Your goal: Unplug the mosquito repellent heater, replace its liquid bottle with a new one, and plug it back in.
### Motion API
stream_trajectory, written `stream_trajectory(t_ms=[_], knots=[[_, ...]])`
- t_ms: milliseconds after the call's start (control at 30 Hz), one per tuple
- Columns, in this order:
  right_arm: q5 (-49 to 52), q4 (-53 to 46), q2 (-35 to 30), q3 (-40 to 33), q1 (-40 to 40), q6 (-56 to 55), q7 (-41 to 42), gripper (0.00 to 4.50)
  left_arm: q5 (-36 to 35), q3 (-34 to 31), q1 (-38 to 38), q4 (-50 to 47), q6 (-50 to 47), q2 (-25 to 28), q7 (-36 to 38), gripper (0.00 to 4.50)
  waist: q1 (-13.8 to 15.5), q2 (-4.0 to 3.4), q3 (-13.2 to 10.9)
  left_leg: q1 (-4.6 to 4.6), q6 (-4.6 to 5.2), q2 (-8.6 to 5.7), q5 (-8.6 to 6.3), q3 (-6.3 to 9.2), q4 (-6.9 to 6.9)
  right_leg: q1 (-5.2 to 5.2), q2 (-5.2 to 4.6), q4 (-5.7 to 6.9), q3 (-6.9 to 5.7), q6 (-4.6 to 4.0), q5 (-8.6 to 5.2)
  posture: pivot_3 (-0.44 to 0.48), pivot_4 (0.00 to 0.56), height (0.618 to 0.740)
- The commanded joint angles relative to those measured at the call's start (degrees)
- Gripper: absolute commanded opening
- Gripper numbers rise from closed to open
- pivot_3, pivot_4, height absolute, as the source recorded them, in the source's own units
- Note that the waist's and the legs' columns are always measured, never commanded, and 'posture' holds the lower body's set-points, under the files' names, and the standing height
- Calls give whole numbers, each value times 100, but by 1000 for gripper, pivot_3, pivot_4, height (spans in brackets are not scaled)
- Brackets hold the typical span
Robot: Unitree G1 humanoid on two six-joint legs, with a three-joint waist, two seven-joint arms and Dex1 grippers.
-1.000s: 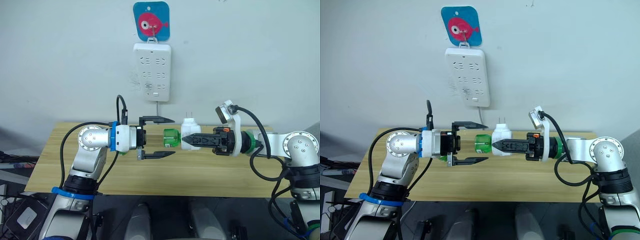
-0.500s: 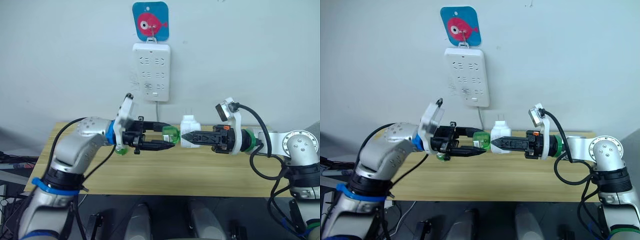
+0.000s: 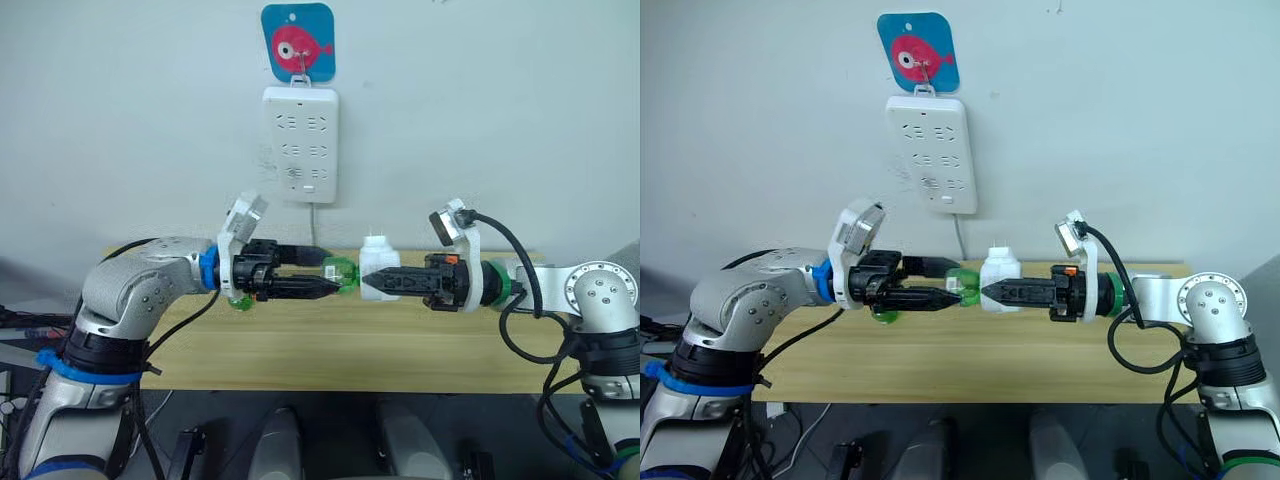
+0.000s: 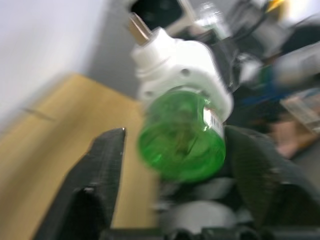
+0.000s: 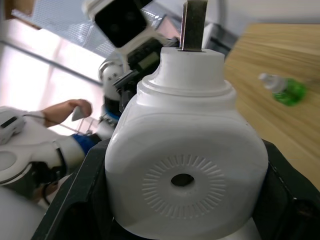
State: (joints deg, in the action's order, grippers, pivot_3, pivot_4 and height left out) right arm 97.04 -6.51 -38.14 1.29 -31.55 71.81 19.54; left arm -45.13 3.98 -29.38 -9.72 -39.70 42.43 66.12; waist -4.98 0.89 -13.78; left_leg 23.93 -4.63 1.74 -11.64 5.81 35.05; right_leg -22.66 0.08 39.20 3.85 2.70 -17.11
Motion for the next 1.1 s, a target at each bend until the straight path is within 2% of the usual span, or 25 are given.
stream_trajectory(t_ms=[33, 133, 200, 333, 533, 767, 900, 1033, 1100], knots=[[176, -151, 13, -123, -34, 43, 100, 3037, 1062, 27, 342, -205, 1659, 100, 458, 4488, -2, -1, 0, 0, 0, 0, 0, -2, -1, -1, 0, -1, 2, 0, 0, -97, 224, 736], [152, -142, 19, -142, -31, 55, 108, 3037, 1589, 17, 566, -134, 2746, -26, 673, 4500, 19, -1, 0, 3, 0, 0, 0, -5, -4, -3, 0, -5, 5, -1, 0, -92, 224, 736], [124, -126, 34, -147, -38, 57, 116, 3037, 1918, -72, 661, -53, 3944, -397, 663, 4500, 27, -1, 0, 5, 0, 0, 0, -7, -3, -3, -2, -8, 6, -1, 1, -89, 223, 736], [85, -99, 64, -150, -59, 57, 133, 3037, 2200, -135, 715, 34, 5341, -937, 596, 4500, 54, 1, -1, 10, 0, -7, 0, -12, 2, -1, -9, -15, 9, 1, 2, -85, 222, 736], [64, -79, 105, -141, -91, 56, 142, 3037, 2434, 103, 797, 331, 6068, -1060, 721, 4500, 26, 1, -1, 7, 1, -5, -1, -9, 2, -1, -6, -9, 7, 2, 3, -85, 220, 736], [100, -107, 127, -149, -76, 45, 110, 3037, 2475, 164, 635, 662, 6198, -1162, 624, 4500, 20, 1, -1, 7, 1, -5, -1, -9, 3, -1, -6, -8, 7, 2, 3, -94, 220, 736], [114, -122, 127, -154, -60, 47, 103, 3037, 2400, 158, 556, 627, 6258, -1226, 590, 3627, 20, 1, -1, 7, 1, -5, -1, -8, 3, -1, -6, -9, 6, 2, 3, -95, 221, 736], [119, -140, 128, -150, -51, 45, 90, 3037, 2398, 169, 572, 592, 6252, -1199, 635, 2313, 11, 1, -1, 6, 1, -4, -1, -8, 2, -1, -5, -7, 6, 2, 3, -94, 219, 736], [118, -158, 124, -149, -42, 46, 91, 3037, 2338, 180, 605, 486, 6133, -1159, 657, 2239, 11, 1, -1, 6, 1, -4, -1, -6, 2, -1, -4, -7, 5, 2, 3, -94, 219, 736]])
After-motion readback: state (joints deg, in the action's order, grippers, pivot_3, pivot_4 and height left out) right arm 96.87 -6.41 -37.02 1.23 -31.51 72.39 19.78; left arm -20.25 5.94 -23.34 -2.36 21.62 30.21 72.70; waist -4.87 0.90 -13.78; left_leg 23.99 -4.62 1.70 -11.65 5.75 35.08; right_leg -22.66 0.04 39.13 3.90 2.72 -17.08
